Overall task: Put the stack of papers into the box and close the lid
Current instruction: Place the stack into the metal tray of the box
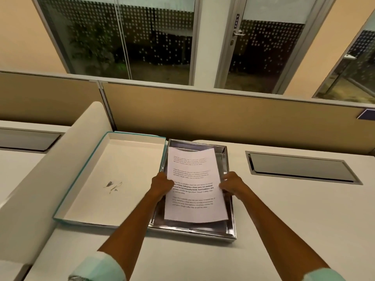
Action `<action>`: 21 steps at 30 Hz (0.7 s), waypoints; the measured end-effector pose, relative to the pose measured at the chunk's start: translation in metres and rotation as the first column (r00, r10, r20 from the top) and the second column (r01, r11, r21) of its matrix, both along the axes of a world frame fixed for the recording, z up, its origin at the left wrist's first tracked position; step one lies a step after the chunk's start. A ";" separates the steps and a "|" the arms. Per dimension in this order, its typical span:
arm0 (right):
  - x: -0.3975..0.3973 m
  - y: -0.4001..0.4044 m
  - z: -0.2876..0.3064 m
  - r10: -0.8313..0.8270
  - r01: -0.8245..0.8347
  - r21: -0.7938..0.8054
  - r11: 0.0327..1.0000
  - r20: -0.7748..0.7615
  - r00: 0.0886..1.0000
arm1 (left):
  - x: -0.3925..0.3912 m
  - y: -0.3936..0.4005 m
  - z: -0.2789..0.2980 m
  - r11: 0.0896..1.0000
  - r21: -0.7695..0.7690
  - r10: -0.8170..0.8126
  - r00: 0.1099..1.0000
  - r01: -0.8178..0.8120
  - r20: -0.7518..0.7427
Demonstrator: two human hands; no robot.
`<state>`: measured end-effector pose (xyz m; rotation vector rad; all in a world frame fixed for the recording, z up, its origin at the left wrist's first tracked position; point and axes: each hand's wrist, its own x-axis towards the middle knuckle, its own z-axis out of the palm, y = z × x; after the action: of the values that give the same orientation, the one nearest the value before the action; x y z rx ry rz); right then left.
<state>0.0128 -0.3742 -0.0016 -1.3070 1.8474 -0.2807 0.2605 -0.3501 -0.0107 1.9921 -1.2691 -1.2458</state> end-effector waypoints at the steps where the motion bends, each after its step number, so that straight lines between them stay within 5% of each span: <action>1: 0.003 0.000 0.000 0.015 -0.015 -0.013 1.000 -0.041 0.999 | -0.002 0.001 -0.001 1.000 -0.007 -0.026 0.998 0.027 0.054; 8: 0.020 0.024 -0.005 0.169 -0.174 -0.065 0.983 -0.085 0.982 | -0.013 0.027 -0.010 0.957 -0.167 -0.219 0.969 0.237 0.117; 13: 0.020 0.059 -0.021 0.210 -0.210 -0.009 0.978 -0.007 0.978 | -0.011 0.060 -0.027 0.932 -0.077 -0.335 0.923 0.354 0.190; 19: 0.027 0.086 -0.027 0.425 -0.409 0.113 0.905 -0.227 0.877 | -0.005 0.077 -0.033 0.910 -0.012 -0.386 0.860 0.414 0.333; 21: 0.032 0.089 -0.029 0.383 -0.367 0.109 0.924 -0.250 0.889 | -0.006 0.076 -0.030 0.893 -0.011 -0.410 0.822 0.450 0.395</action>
<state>0.0451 -0.2851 -0.0309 -1.6914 1.7513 0.1649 0.2543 -0.2745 -0.0412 1.9992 -2.0278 -0.9634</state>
